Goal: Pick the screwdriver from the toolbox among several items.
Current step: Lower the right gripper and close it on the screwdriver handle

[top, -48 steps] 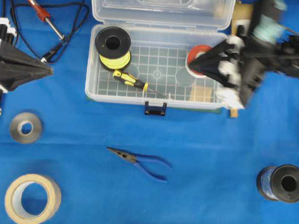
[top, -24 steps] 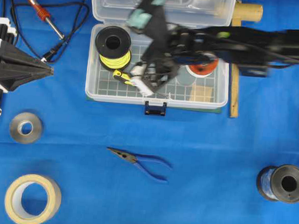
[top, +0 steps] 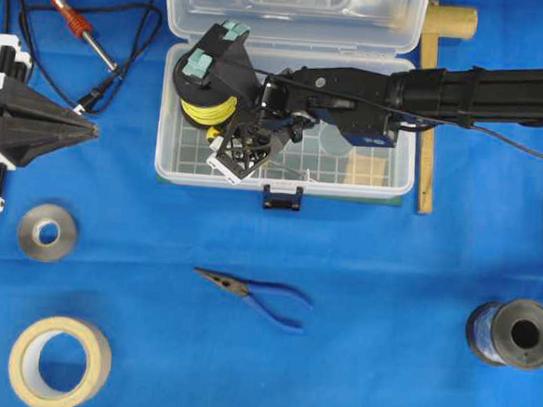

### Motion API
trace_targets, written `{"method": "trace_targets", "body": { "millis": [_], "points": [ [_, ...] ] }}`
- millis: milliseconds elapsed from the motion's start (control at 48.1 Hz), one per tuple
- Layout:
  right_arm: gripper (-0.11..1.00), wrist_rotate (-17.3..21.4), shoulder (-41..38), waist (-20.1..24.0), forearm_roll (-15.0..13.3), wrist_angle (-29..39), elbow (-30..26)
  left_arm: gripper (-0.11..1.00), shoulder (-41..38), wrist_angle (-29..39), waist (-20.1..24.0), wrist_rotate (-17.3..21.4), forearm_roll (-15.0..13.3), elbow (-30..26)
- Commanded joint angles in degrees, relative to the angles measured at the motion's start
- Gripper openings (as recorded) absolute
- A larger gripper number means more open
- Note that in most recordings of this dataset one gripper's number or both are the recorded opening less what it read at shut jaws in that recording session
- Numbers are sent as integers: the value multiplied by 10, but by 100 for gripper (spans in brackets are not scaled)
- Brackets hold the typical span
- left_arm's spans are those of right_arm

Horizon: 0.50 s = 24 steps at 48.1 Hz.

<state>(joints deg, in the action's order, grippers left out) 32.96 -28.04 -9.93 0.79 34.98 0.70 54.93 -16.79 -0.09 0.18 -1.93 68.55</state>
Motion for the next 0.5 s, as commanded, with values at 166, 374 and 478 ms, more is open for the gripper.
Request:
{"method": "trace_targets", "body": {
  "millis": [166, 374, 478],
  "points": [
    [52, 4, 7, 12, -1, 4, -8, 0, 0, 2, 4, 1, -1, -5],
    [36, 1, 59, 13, -4, 31, -8, 0, 3, 4, 5, -3, -1, -6],
    [35, 1, 103, 13, -7, 56, -8, 0, 4, 6, 5, -3, -1, -6]
  ]
}}
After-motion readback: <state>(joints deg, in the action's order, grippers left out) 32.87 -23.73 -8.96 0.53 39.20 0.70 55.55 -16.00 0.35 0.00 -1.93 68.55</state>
